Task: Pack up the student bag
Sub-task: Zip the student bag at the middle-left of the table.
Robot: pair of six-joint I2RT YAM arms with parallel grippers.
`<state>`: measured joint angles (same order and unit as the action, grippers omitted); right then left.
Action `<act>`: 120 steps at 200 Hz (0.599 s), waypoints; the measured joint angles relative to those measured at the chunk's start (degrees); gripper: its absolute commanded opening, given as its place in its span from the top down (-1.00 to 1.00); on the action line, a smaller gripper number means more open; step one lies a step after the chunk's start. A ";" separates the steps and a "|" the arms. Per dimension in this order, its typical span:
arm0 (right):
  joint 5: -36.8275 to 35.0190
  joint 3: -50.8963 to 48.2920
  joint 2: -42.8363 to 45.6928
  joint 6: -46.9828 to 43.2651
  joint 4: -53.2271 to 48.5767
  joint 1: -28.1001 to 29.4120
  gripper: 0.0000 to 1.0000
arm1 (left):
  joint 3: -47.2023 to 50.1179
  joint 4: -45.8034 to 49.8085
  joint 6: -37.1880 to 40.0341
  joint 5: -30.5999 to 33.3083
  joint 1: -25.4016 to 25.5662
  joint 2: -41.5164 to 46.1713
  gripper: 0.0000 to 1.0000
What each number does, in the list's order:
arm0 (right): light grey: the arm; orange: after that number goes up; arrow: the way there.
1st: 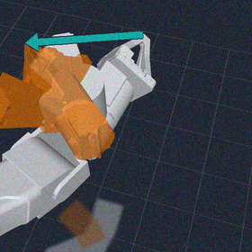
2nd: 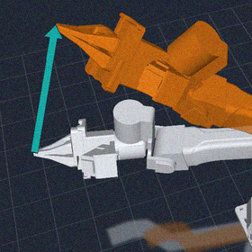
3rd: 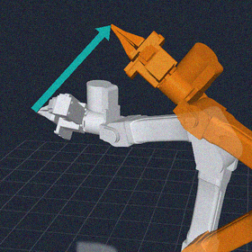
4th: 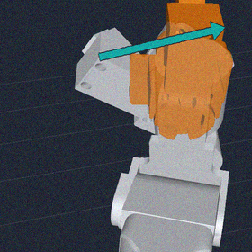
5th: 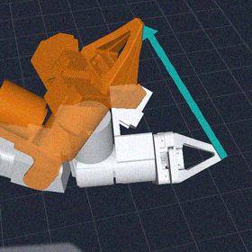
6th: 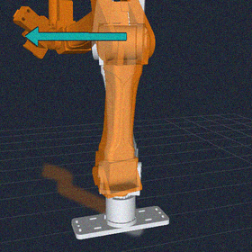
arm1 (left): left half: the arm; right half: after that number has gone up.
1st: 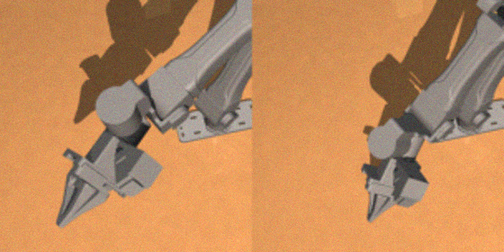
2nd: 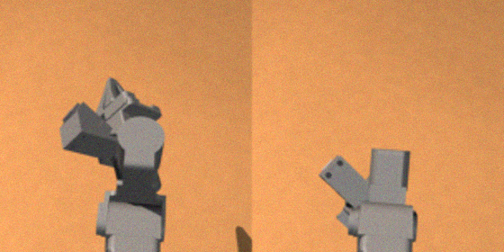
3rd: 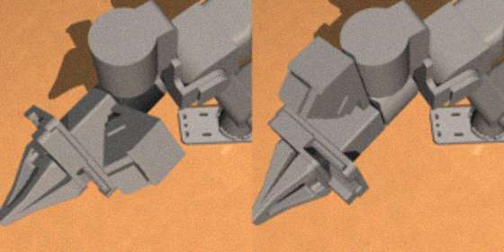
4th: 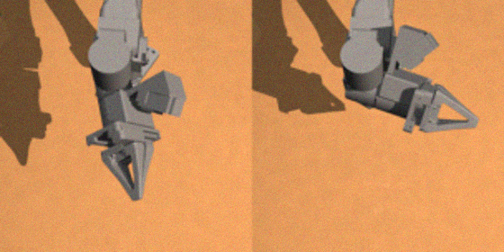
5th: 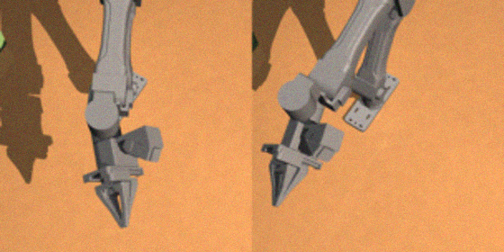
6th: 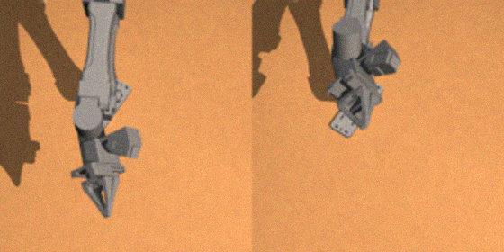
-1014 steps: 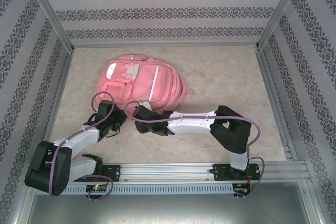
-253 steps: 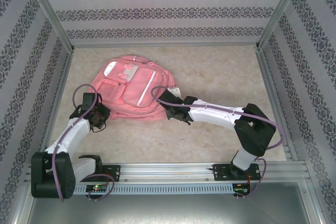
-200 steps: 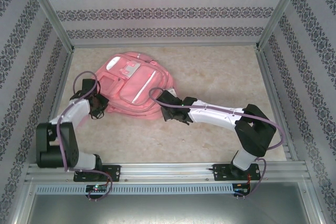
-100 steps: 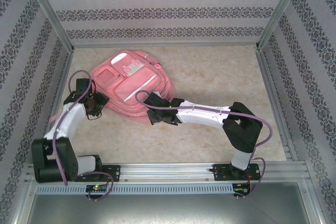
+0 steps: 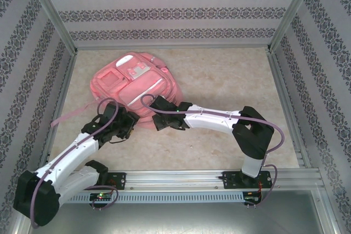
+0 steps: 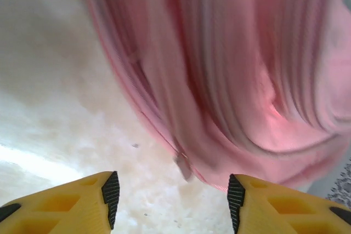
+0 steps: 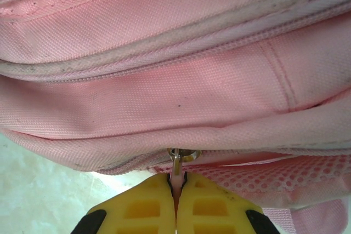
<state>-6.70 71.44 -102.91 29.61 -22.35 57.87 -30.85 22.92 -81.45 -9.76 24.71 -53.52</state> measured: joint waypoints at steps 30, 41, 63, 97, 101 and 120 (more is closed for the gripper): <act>0.42 -0.87 0.24 0.00 1.22 0.00 1.00 | 1.95 -6.51 -5.62 5.81 4.90 -1.53 -0.18; 0.61 -1.22 0.66 0.00 1.44 0.00 1.00 | 2.14 -8.81 -6.99 7.41 5.27 -3.78 -0.16; 0.92 -1.55 1.31 0.00 1.42 0.00 1.00 | 2.05 -12.72 -8.07 8.59 6.19 -8.57 0.20; 1.18 -1.62 1.64 0.00 1.22 0.00 1.00 | -0.61 -14.21 -9.16 10.40 6.84 -12.52 1.00; 1.18 -1.62 1.70 0.00 1.20 0.00 1.00 | -0.79 -13.81 -9.35 10.67 6.84 -12.44 1.00; 1.20 -2.01 2.01 -0.02 1.20 -0.26 1.00 | -1.51 -10.62 -9.94 11.89 7.19 -11.21 1.00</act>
<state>-5.50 69.43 -100.90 29.58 -21.15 57.60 -32.36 12.29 -91.39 2.13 31.90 -64.73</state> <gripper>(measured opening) 0.049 0.068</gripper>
